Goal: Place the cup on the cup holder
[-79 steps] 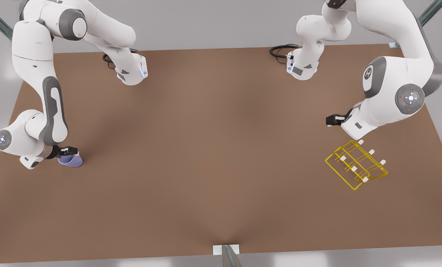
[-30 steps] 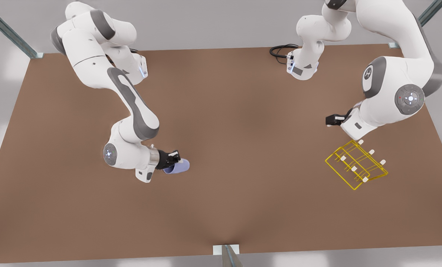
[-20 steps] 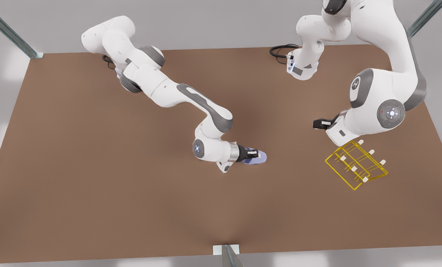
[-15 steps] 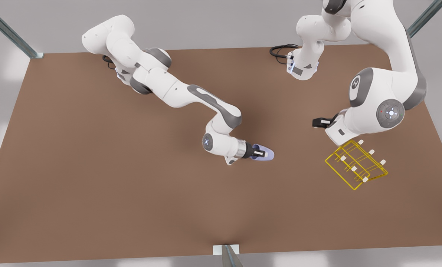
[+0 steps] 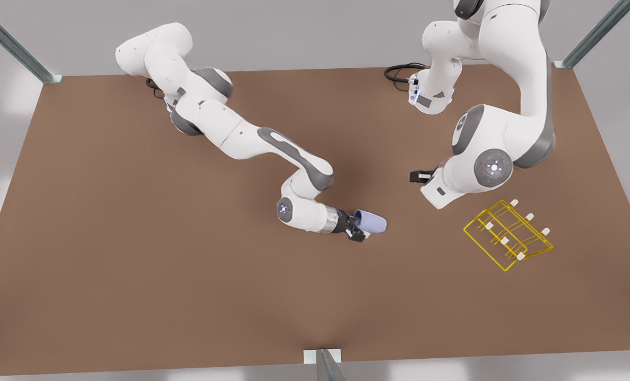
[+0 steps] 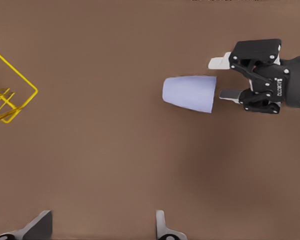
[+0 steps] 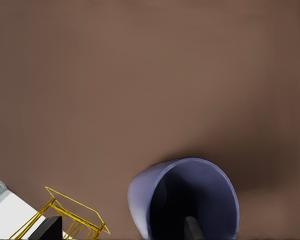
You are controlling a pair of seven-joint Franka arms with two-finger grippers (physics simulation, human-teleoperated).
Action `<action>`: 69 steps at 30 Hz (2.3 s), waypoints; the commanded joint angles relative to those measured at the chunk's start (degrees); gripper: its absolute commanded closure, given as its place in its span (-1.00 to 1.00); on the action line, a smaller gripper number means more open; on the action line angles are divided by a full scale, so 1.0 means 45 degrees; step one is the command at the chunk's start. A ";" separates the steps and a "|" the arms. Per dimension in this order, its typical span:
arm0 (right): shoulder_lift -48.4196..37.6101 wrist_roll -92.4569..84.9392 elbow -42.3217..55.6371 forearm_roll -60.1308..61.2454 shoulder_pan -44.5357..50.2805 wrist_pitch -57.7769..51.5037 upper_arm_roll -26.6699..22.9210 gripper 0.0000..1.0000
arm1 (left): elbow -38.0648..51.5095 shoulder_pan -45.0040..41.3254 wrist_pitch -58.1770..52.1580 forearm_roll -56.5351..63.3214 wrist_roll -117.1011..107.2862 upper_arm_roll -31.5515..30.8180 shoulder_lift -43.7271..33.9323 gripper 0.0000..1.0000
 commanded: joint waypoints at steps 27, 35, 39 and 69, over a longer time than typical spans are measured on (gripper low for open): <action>-1.1757 -1.8864 -0.3123 -0.4065 -0.5330 -1.4194 -0.7045 -1.00 | -0.3504 -0.2230 1.1136 0.0127 -2.8593 0.0020 0.3466 -1.00; -0.9219 -1.6599 -0.2224 -0.5197 -0.4822 -1.1948 -0.7104 -1.00 | -0.3523 -0.2601 1.1059 0.0302 -2.8264 0.0020 0.3838 -1.00; -0.9141 -1.6579 -0.2244 -0.5198 -0.4881 -1.1831 -0.7124 -1.00 | -0.3504 -0.2581 1.0531 0.0303 -2.3770 0.0020 0.3799 -1.00; -0.9180 -1.5583 -0.2537 -0.5335 -0.5232 -1.1968 -0.7085 -1.00 | -0.3484 -0.2620 1.1508 0.0127 -2.1601 -0.0195 0.5068 -0.40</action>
